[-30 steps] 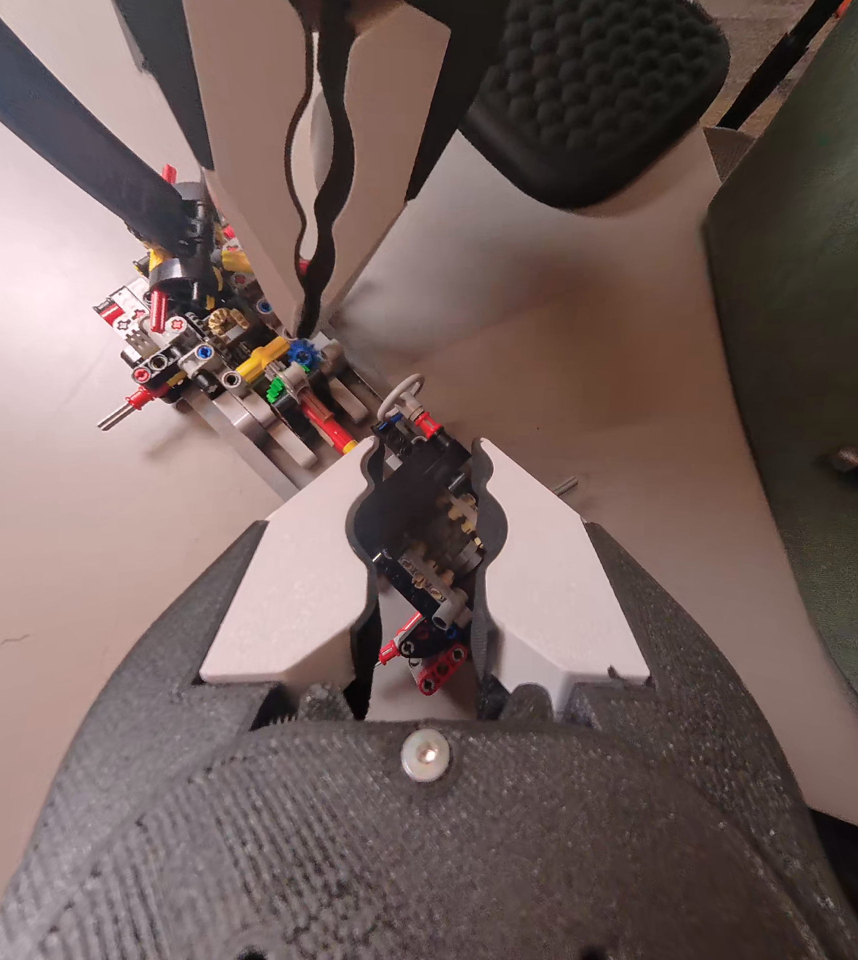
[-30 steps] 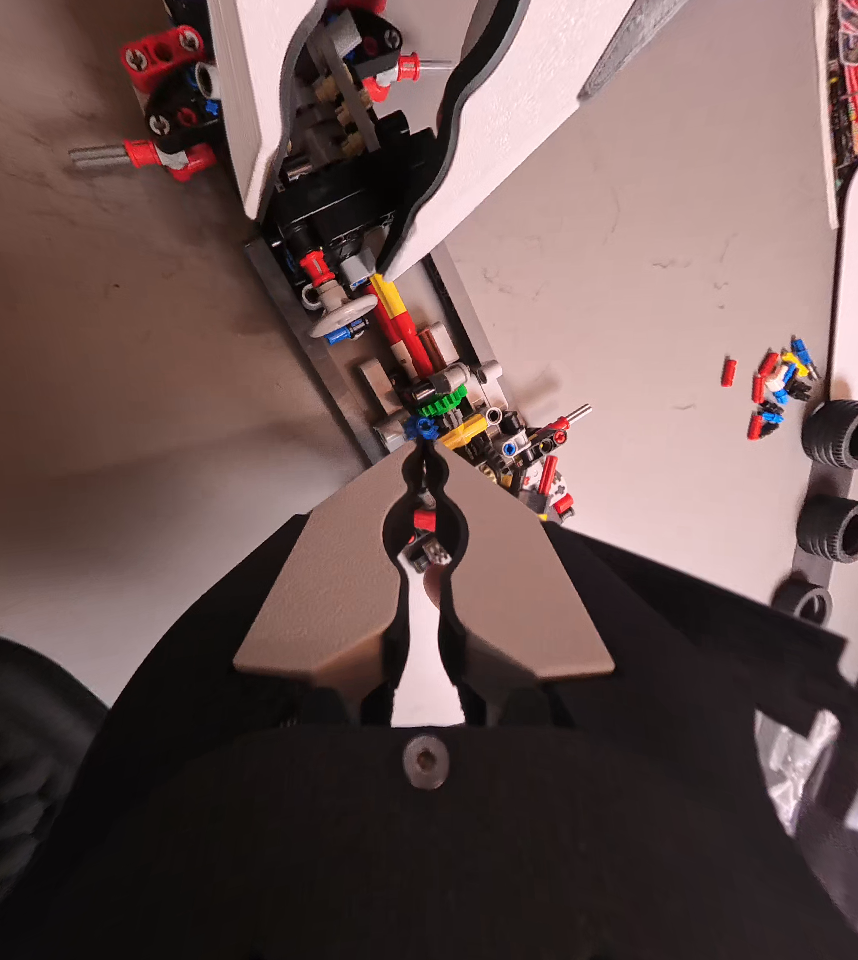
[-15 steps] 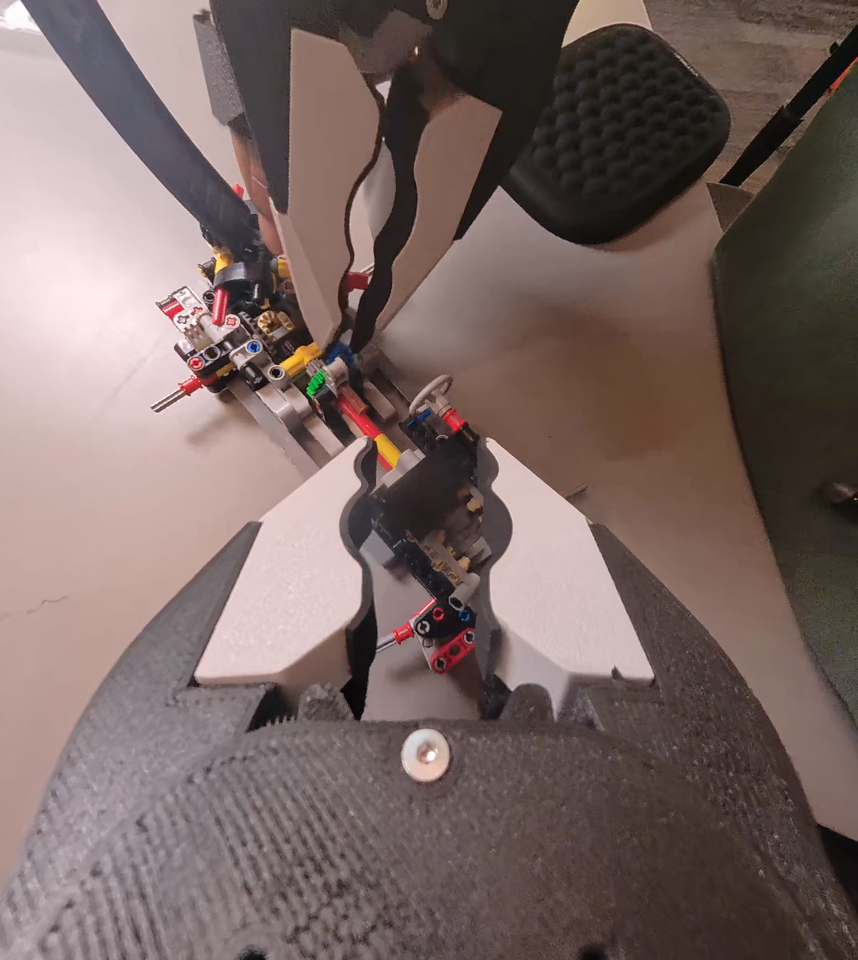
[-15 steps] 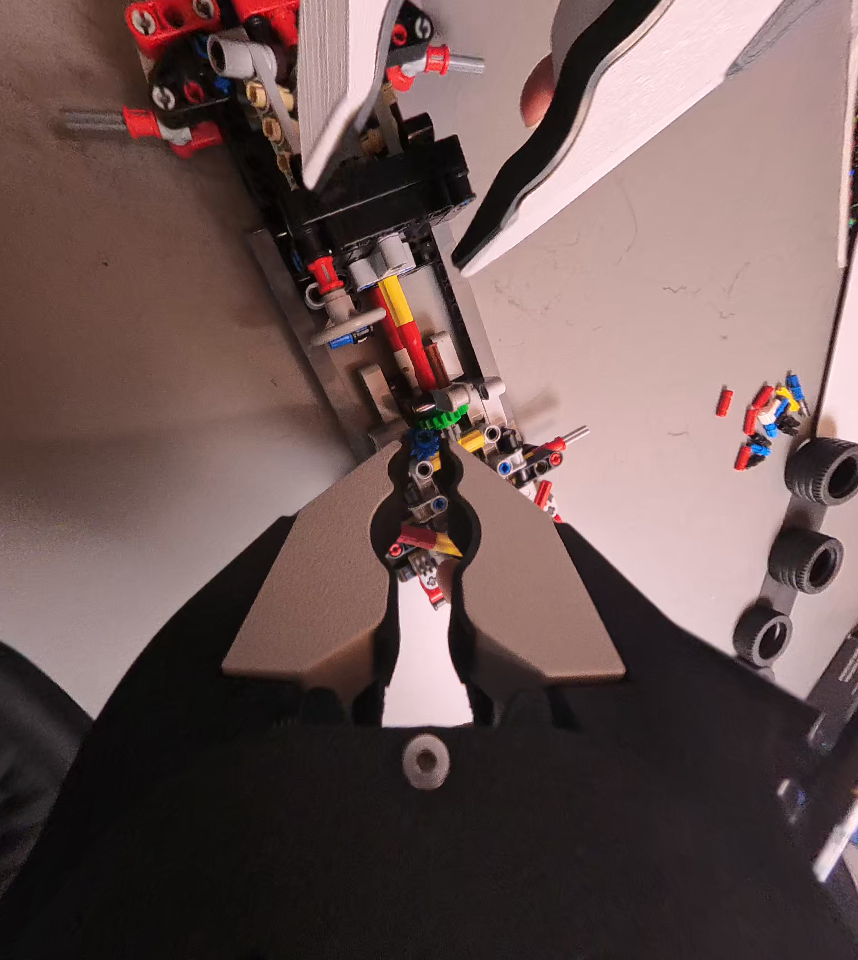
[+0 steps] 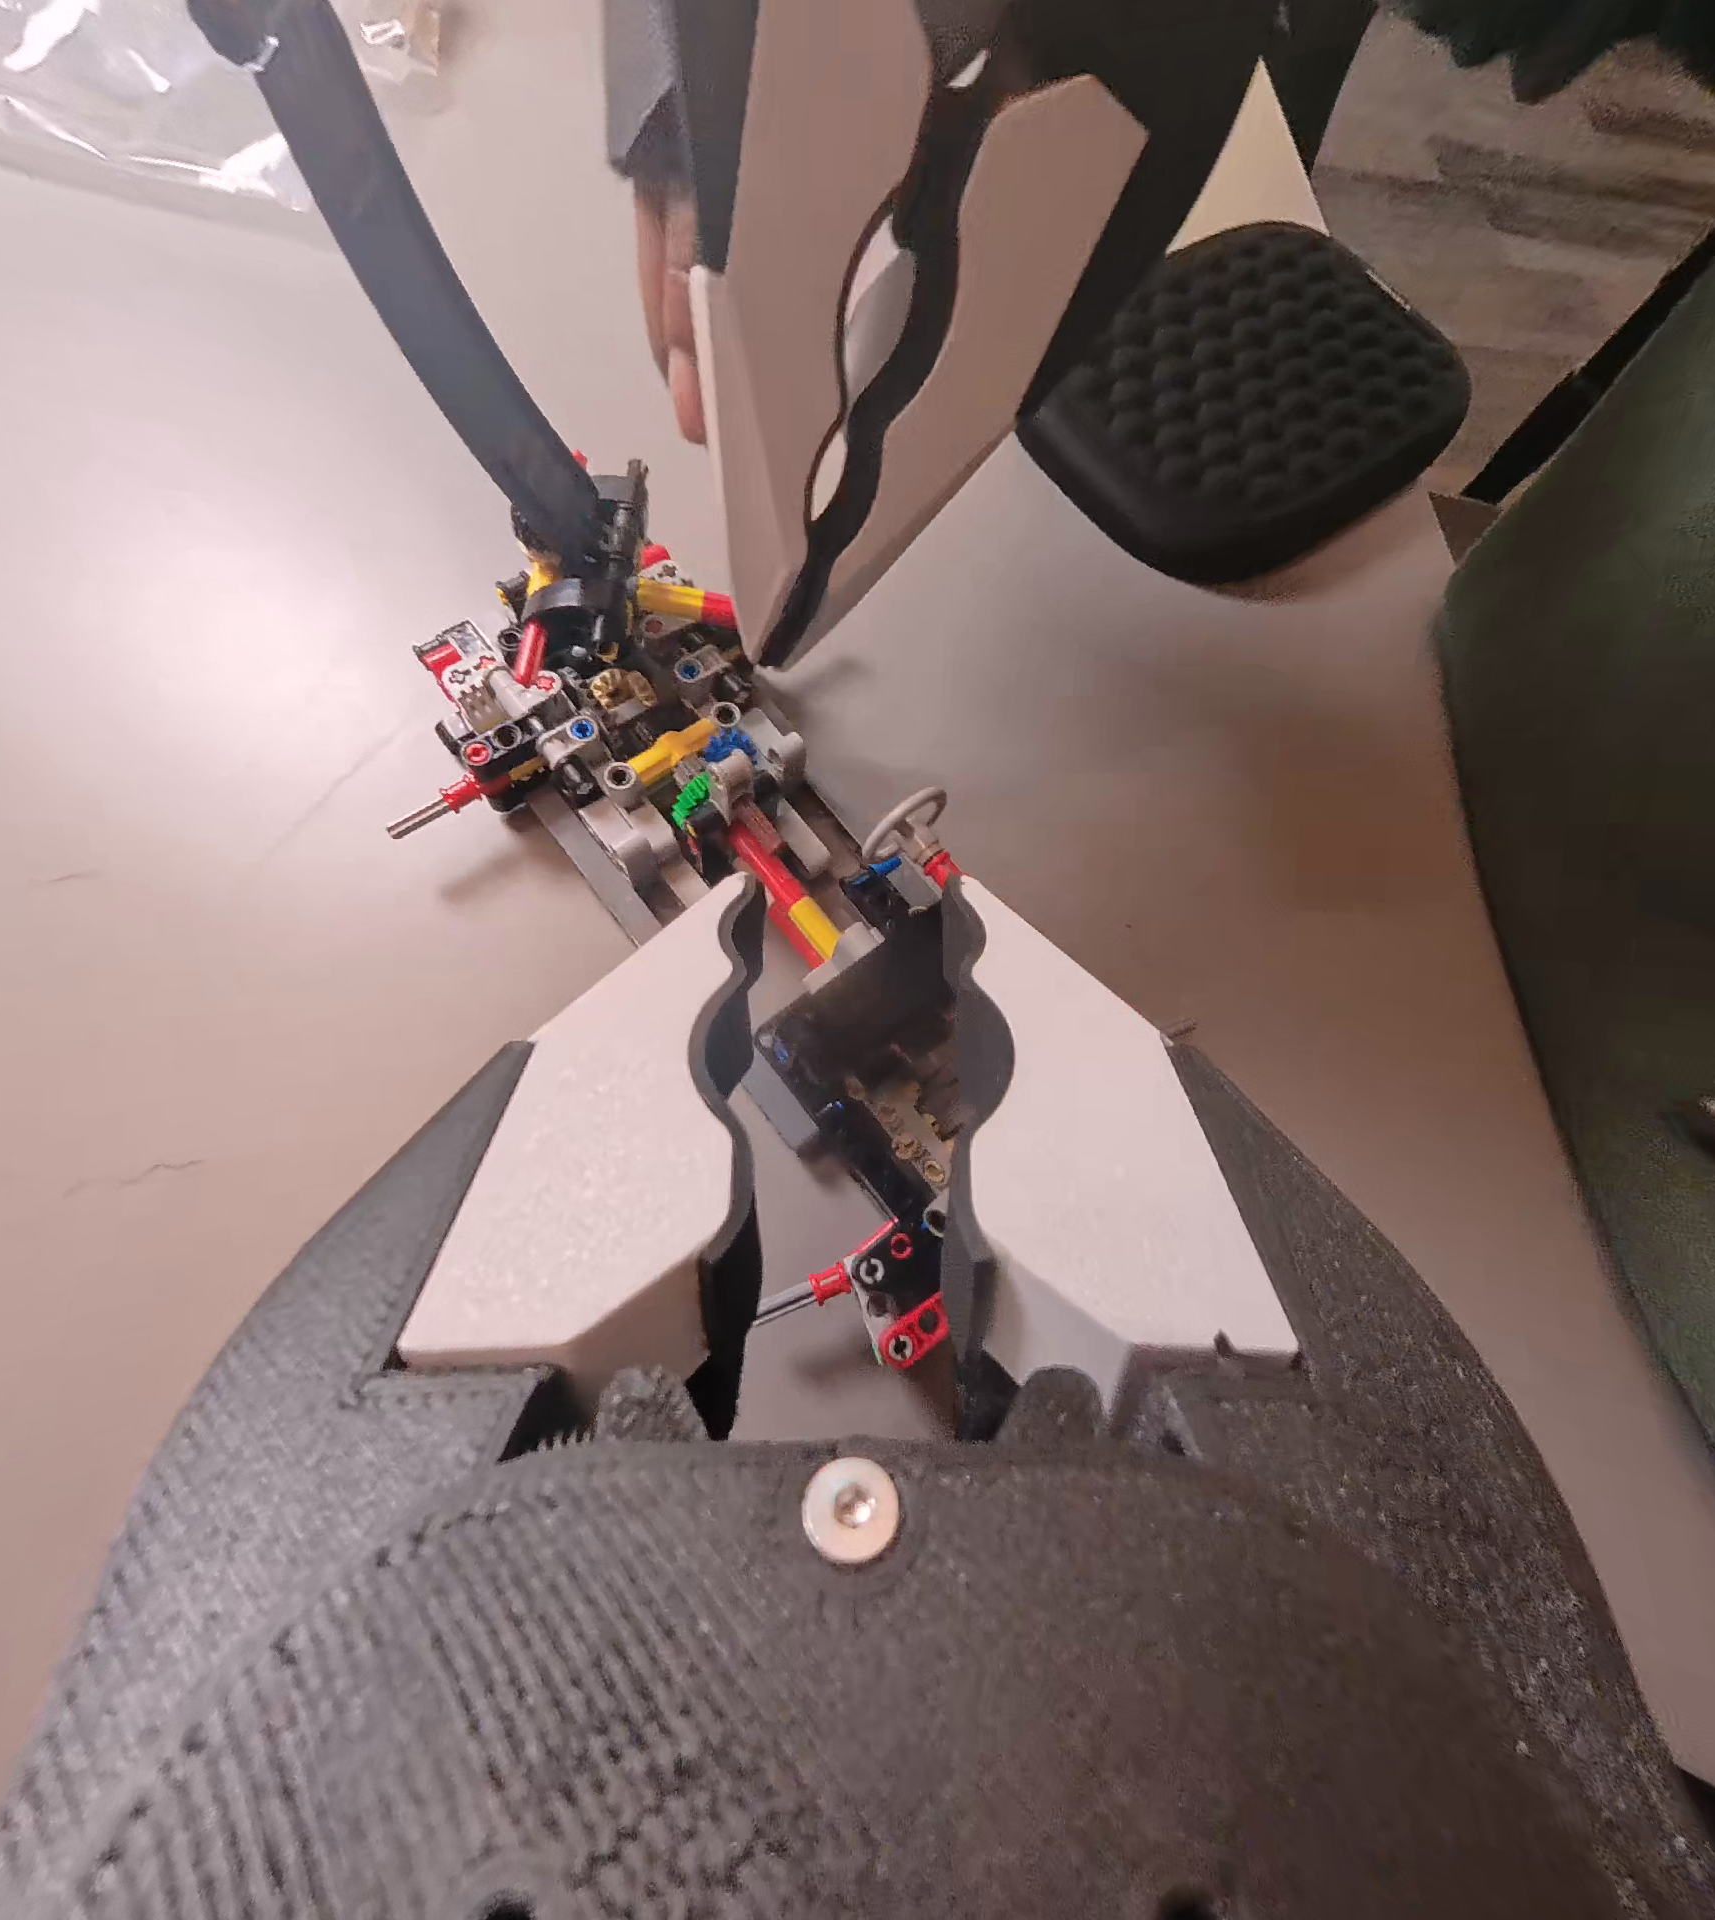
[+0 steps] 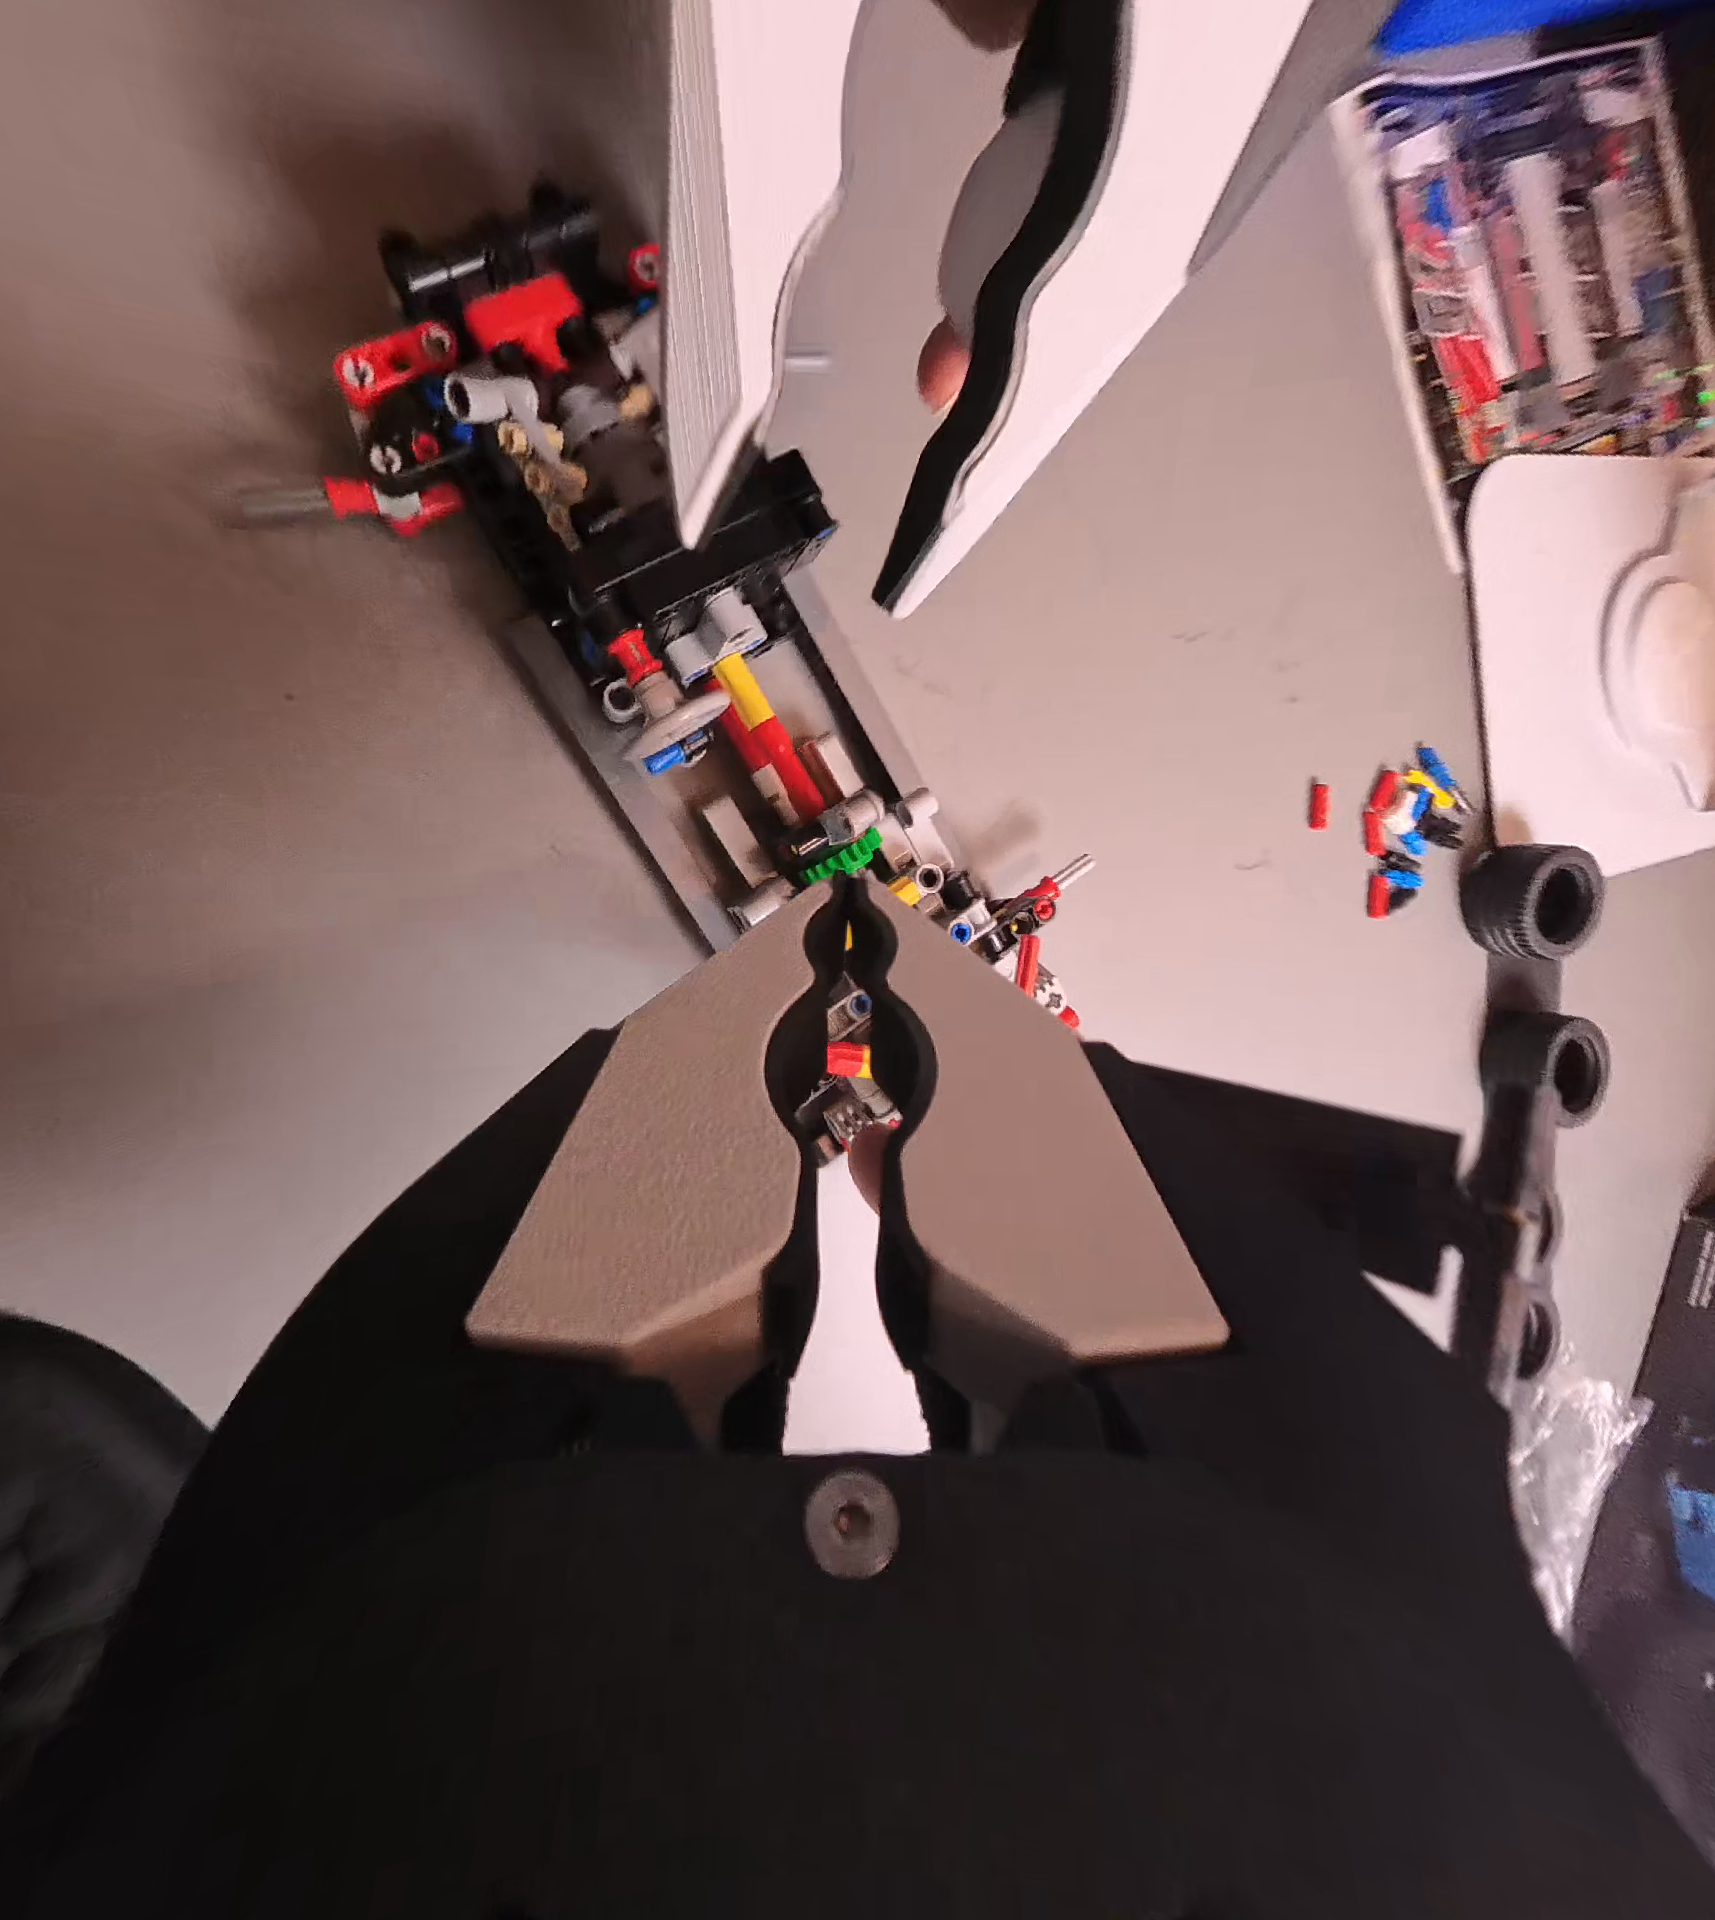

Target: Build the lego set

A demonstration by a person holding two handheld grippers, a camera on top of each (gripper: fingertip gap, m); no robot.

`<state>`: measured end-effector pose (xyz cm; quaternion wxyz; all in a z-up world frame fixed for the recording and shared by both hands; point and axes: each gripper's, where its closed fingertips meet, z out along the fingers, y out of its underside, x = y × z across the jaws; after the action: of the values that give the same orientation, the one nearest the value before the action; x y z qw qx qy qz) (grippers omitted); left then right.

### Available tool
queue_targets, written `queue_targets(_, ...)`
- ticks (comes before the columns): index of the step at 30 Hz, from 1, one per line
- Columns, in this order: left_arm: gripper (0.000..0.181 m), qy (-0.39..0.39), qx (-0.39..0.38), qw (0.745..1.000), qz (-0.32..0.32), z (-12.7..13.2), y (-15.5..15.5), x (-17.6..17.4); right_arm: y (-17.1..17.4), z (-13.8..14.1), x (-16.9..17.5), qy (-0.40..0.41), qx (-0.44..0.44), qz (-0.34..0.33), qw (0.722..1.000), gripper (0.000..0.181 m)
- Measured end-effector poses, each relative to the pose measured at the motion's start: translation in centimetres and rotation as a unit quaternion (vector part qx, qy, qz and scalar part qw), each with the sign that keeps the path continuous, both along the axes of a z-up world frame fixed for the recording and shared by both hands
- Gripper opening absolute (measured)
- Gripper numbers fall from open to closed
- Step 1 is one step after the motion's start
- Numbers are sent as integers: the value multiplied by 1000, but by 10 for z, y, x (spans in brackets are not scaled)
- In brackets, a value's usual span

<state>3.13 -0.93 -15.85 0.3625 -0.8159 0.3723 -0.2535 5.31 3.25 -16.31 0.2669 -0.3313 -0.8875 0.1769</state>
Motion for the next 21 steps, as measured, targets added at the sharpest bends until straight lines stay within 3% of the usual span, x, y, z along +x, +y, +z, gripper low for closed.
queue_targets(3, 30, -3, -2, 1000, 4, -3, 5, 2, 2, -4, 3, 2, 6, -6, 1000, 0)
queue_targets(12, 31, -1, 3, 1000, 7, -2, 6, 5, 11, -40, 1, -113, 44, -16, 992, 13)
queue_targets(21, 30, -4, -3, 1000, 2, -7, 2, 5, 8, -38, -6, -115, 66, -1, 991, 8)
